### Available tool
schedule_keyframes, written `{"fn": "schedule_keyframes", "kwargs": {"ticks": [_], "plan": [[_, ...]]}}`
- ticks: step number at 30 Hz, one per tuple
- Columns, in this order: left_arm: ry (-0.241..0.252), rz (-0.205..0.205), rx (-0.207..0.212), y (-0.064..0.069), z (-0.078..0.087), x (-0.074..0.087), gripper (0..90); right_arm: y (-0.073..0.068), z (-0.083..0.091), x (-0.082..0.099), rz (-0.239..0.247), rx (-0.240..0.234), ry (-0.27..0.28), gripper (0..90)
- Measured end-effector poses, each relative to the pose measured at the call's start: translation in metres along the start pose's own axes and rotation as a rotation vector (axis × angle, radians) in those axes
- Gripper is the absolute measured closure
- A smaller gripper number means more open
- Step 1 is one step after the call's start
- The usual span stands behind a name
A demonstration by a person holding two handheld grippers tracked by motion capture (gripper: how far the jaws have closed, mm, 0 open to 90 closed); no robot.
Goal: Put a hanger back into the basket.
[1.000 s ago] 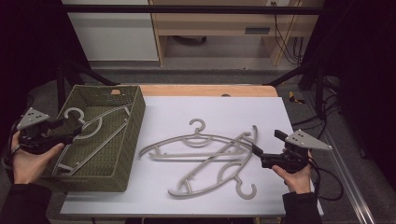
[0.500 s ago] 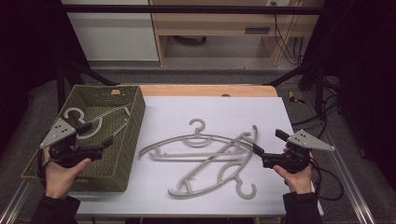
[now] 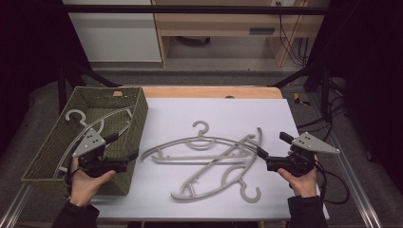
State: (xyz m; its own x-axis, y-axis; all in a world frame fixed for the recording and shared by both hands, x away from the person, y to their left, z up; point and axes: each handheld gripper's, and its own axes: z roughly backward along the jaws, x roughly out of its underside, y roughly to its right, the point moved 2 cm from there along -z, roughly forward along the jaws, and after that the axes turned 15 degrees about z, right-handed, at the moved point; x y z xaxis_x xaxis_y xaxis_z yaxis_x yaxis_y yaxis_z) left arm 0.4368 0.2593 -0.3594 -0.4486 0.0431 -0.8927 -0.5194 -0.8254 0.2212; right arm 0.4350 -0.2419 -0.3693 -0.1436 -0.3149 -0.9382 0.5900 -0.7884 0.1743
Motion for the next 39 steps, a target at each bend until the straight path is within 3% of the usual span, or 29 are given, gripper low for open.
{"fn": "schedule_keyframes", "kwargs": {"ticks": [5,10,15,17,26,29,37,39], "plan": [[-0.025,-0.04,0.038,0.019,-0.02,-0.012,8.5,0.0,0.001,-0.001,0.0,-0.001,0.001,2.1],[-0.07,-0.048,0.065,0.032,-0.042,-0.019,8.3,0.0,0.001,0.0,-0.004,0.003,0.003,2.2],[-0.123,-0.104,0.059,0.045,-0.066,-0.024,9.5,0.0,0.0,0.0,0.001,-0.001,-0.001,2.2],[-0.147,-0.108,0.058,0.047,-0.077,-0.026,10.6,0.0,0.0,0.0,0.001,-0.002,-0.003,2.2],[-0.23,-0.106,0.013,0.052,-0.119,-0.022,13.0,0.0,0.001,-0.001,0.004,-0.006,0.009,2.2],[-0.26,-0.091,0.016,0.052,-0.133,-0.018,14.1,0.0,0.001,-0.001,0.004,-0.006,0.009,2.2],[-0.326,-0.066,-0.021,0.043,-0.163,-0.006,17.0,0.0,0.001,-0.001,0.005,-0.009,0.01,2.3],[-0.361,-0.052,-0.033,0.036,-0.174,0.001,17.8,0.0,0.001,-0.001,0.004,-0.011,0.011,2.3]]}}
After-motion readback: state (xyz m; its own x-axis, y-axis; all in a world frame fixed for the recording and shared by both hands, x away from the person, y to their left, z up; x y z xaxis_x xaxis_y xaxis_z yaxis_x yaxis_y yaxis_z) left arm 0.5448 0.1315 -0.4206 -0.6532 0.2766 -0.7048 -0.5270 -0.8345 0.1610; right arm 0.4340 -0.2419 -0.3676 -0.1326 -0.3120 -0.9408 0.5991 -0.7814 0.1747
